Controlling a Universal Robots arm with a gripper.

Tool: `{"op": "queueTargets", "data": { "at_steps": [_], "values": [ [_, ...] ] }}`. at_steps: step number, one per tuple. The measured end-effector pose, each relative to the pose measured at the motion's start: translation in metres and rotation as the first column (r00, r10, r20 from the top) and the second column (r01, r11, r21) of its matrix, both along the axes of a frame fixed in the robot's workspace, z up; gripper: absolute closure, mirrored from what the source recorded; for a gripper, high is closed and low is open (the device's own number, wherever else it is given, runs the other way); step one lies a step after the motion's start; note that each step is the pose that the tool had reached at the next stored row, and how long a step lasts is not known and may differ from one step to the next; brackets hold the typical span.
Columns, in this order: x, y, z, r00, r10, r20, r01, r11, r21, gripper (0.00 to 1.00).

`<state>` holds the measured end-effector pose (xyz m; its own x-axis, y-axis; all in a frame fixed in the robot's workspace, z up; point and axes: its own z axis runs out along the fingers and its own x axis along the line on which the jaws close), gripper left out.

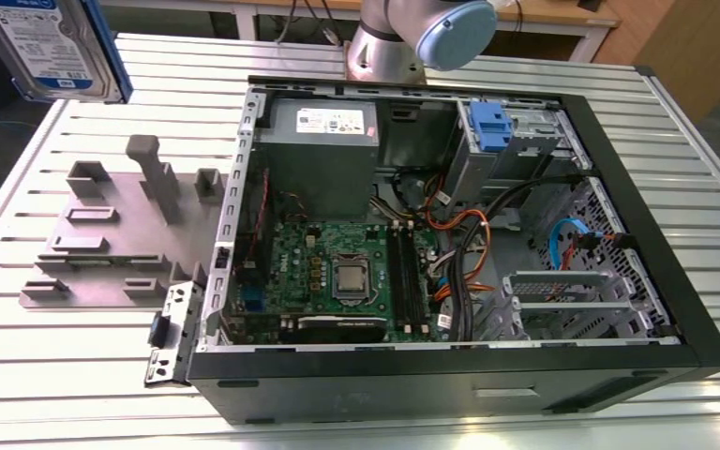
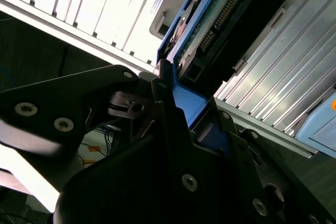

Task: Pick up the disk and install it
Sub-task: 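Pick up the disk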

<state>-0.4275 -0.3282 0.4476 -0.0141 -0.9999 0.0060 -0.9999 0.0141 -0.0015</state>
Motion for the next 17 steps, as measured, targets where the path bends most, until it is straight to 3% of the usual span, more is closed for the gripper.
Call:
{"op": "queueTargets", "data": {
  "at_steps": [17],
  "values": [
    [0.0, 0.0, 0.0055, 1.0, 0.0, 0.0001, 0.0, 1.0, 0.0, 0.64]
  ]
}}
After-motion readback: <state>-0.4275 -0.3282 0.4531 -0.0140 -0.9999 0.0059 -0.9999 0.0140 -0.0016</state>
